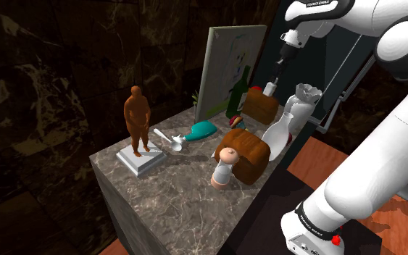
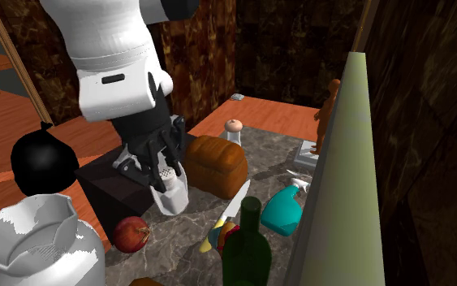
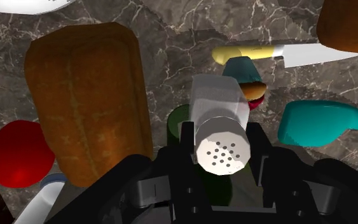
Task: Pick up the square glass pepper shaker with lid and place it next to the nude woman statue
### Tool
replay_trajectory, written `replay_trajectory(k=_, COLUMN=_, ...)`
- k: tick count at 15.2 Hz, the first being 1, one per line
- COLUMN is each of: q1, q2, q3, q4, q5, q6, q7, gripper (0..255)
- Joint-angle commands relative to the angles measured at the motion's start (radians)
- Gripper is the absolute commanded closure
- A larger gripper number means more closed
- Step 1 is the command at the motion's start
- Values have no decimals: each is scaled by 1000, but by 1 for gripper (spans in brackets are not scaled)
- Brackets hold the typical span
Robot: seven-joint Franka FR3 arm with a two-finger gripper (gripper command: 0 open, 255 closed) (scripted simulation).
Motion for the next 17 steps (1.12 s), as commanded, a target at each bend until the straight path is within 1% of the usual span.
replay_trajectory(k=1, q1=-1, q2=-2, q3=-1, q4=23, q5=-2, q6=-26, q7=3, gripper=255)
replay_trajectory(k=17, q1=-11, q2=29, q3=-9, q4=272, q5=12, q6=-248, q7=16, gripper=255)
